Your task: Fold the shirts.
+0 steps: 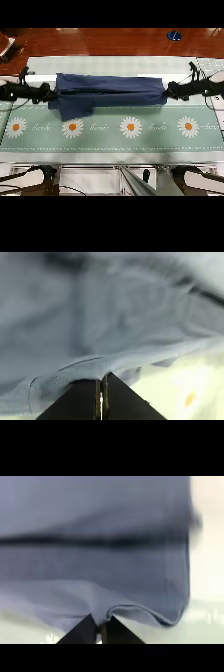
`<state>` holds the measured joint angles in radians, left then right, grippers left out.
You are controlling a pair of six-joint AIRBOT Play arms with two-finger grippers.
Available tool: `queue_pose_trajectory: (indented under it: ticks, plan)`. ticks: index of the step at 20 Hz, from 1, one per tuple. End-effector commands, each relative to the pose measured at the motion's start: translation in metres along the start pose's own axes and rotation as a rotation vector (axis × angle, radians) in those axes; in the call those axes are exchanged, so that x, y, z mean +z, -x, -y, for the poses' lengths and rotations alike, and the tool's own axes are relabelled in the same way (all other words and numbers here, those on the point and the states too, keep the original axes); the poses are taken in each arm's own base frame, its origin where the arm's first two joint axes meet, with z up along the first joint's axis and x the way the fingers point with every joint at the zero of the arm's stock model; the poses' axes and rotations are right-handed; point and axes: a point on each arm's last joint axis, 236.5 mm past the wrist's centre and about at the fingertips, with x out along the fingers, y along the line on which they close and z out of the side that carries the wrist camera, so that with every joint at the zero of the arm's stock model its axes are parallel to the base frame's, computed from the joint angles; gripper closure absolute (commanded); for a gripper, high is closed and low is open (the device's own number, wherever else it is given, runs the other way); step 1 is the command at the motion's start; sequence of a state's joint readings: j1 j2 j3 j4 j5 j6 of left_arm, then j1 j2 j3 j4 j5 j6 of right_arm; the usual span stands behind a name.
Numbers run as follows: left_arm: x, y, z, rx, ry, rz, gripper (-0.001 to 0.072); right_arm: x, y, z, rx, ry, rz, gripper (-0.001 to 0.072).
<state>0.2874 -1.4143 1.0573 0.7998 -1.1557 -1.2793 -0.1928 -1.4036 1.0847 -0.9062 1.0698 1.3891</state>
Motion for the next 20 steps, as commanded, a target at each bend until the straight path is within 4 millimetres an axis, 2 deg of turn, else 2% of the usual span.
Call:
queue_pose_trajectory:
  ticks: [1, 3, 6, 9, 11, 12, 13, 14, 16, 17, 19, 20]
  plan:
    - [0.058, -0.01, 0.023, -0.001, -0.028, 0.044, 0.0691, 0.046, -0.003, -0.008, 0.01, 0.005, 0.045, 0.0689]
    - [0.085, -0.027, 0.028, -0.007, -0.015, 0.04, 0.0691, 0.06, -0.012, -0.006, 0.016, -0.007, 0.047, 0.0689]
    - [0.105, -0.056, 0.029, -0.016, -0.026, 0.004, 0.0691, 0.075, -0.03, 0.001, 0.023, -0.028, 0.036, 0.0689]
    - [0.125, -0.074, 0.022, -0.018, -0.009, 0.005, 0.0691, 0.091, -0.047, 0.008, 0.03, -0.055, 0.05, 0.0689]
    - [0.127, -0.084, 0.017, -0.018, -0.007, -0.01, 0.0691, 0.096, -0.057, 0.011, 0.043, -0.071, 0.042, 0.0688]
    - [0.124, -0.089, 0.014, -0.017, -0.002, -0.025, 0.0656, 0.097, -0.061, 0.012, 0.051, -0.077, 0.043, 0.0641]
    - [0.119, -0.093, 0.013, -0.019, 0.003, -0.047, 0.0408, 0.1, -0.065, 0.014, 0.048, -0.083, 0.054, 0.0398]
    - [0.113, -0.093, 0.013, -0.02, -0.002, -0.072, 0.0208, 0.104, -0.064, 0.017, 0.04, -0.077, 0.07, 0.03]
    - [0.108, -0.077, 0.01, -0.018, -0.066, -0.114, 0.0199, 0.114, -0.049, 0.023, 0.035, -0.083, 0.102, 0.0299]
    - [0.108, -0.062, -0.001, 0.013, -0.075, -0.135, 0.0199, 0.12, -0.035, 0.03, 0.033, -0.107, 0.123, 0.03]
    - [0.11, -0.024, -0.024, 0.087, -0.08, -0.13, 0.0199, 0.121, -0.007, 0.058, -0.017, -0.147, 0.134, 0.0301]
    - [0.115, -0.007, -0.027, 0.1, -0.08, -0.099, 0.0199, 0.116, 0.001, 0.073, -0.055, -0.164, 0.116, 0.0301]
